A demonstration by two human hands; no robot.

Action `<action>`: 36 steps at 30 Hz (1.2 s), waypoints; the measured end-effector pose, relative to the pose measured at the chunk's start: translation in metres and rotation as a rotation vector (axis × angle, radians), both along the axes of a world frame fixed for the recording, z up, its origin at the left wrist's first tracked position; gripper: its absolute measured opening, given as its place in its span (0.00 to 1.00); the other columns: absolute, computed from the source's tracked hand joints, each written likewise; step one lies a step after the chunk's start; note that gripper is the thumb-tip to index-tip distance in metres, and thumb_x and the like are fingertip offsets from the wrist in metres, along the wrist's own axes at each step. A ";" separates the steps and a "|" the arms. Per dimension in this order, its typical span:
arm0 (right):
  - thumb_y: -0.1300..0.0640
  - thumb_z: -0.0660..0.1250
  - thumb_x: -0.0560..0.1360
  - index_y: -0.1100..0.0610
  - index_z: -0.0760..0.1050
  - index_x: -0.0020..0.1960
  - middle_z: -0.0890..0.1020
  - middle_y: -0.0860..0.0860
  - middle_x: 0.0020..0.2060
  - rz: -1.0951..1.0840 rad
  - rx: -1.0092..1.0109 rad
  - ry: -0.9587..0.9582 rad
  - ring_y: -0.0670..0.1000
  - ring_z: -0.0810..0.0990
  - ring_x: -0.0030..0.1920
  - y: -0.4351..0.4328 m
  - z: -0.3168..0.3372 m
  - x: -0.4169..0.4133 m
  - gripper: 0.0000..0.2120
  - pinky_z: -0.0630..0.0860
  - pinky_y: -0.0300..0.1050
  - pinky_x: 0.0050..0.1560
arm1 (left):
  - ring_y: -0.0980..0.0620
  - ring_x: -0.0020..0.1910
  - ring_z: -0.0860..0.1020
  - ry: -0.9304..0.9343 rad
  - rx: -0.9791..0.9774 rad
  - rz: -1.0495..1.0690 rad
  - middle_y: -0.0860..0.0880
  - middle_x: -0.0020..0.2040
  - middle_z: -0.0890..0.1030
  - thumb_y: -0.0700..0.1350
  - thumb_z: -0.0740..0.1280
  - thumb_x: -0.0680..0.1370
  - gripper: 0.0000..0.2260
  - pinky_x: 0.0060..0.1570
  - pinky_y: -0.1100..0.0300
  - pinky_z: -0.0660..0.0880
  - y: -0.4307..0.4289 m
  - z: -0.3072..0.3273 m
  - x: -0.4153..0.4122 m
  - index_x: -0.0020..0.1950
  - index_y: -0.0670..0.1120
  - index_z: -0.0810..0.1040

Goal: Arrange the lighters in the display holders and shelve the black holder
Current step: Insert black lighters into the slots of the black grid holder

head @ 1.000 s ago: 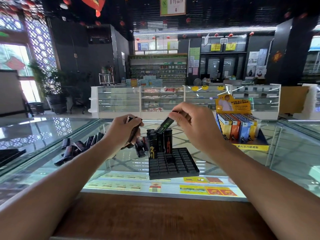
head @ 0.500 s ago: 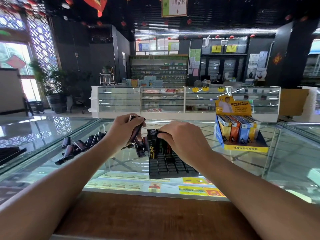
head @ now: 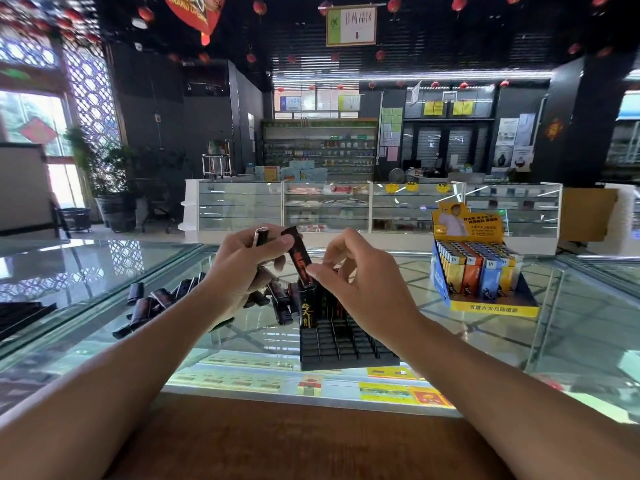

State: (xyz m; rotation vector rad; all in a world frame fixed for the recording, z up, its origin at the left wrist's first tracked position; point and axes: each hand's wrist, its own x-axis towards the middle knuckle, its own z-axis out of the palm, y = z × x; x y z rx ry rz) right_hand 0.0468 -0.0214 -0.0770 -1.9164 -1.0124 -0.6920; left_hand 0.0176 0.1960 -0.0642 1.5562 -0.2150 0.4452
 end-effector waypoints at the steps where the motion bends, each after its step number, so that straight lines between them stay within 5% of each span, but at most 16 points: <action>1: 0.43 0.73 0.78 0.47 0.74 0.51 0.82 0.41 0.43 0.011 0.028 0.027 0.47 0.81 0.38 0.001 0.001 -0.001 0.11 0.79 0.46 0.40 | 0.50 0.30 0.62 -0.006 0.005 -0.014 0.45 0.33 0.76 0.49 0.76 0.71 0.10 0.23 0.62 0.56 -0.001 0.001 -0.001 0.48 0.45 0.86; 6: 0.50 0.76 0.77 0.47 0.76 0.57 0.84 0.40 0.44 0.060 0.068 0.122 0.47 0.82 0.39 0.000 0.004 0.000 0.13 0.81 0.53 0.45 | 0.53 0.26 0.65 -0.021 0.032 -0.032 0.46 0.31 0.74 0.46 0.75 0.73 0.13 0.22 0.64 0.57 -0.006 0.001 -0.005 0.54 0.42 0.85; 9: 0.55 0.73 0.79 0.46 0.75 0.68 0.82 0.42 0.44 0.069 0.032 0.101 0.47 0.81 0.40 -0.004 0.007 0.006 0.19 0.81 0.55 0.46 | 0.55 0.26 0.66 -0.050 0.046 -0.029 0.45 0.38 0.81 0.47 0.74 0.75 0.13 0.21 0.65 0.57 -0.008 -0.001 -0.003 0.56 0.42 0.85; 13: 0.58 0.68 0.83 0.39 0.67 0.77 0.79 0.46 0.45 0.084 0.024 0.147 0.44 0.78 0.45 -0.020 0.015 0.016 0.27 0.76 0.38 0.50 | 0.54 0.27 0.66 -0.014 0.011 -0.008 0.45 0.44 0.81 0.48 0.68 0.82 0.13 0.21 0.65 0.56 -0.001 -0.002 0.001 0.60 0.41 0.82; 20: 0.57 0.76 0.77 0.44 0.71 0.65 0.82 0.43 0.47 0.034 -0.108 0.137 0.42 0.84 0.42 -0.033 0.010 0.029 0.22 0.81 0.48 0.46 | 0.51 0.26 0.67 0.053 -0.080 0.058 0.40 0.42 0.80 0.42 0.61 0.85 0.04 0.22 0.64 0.57 0.004 -0.006 0.009 0.55 0.41 0.71; 28: 0.51 0.82 0.72 0.45 0.71 0.56 0.79 0.39 0.48 -0.008 -0.296 0.073 0.43 0.83 0.41 -0.034 0.003 0.032 0.22 0.81 0.56 0.45 | 0.49 0.28 0.68 0.080 -0.042 0.050 0.38 0.42 0.82 0.36 0.64 0.83 0.02 0.23 0.63 0.59 0.004 -0.008 0.010 0.55 0.41 0.73; 31: 0.50 0.81 0.72 0.45 0.71 0.55 0.78 0.40 0.50 -0.006 -0.340 0.028 0.42 0.82 0.41 -0.033 0.002 0.033 0.21 0.81 0.55 0.46 | 0.48 0.31 0.74 0.084 -0.012 0.059 0.36 0.45 0.84 0.38 0.63 0.84 0.03 0.24 0.61 0.67 0.002 -0.008 0.008 0.52 0.41 0.74; 36: 0.51 0.79 0.74 0.49 0.74 0.52 0.75 0.40 0.49 0.013 -0.273 -0.030 0.43 0.83 0.42 -0.031 0.003 0.035 0.15 0.81 0.56 0.45 | 0.46 0.45 0.80 0.063 0.129 0.137 0.43 0.50 0.86 0.43 0.69 0.81 0.05 0.44 0.55 0.74 0.005 -0.007 0.006 0.52 0.46 0.85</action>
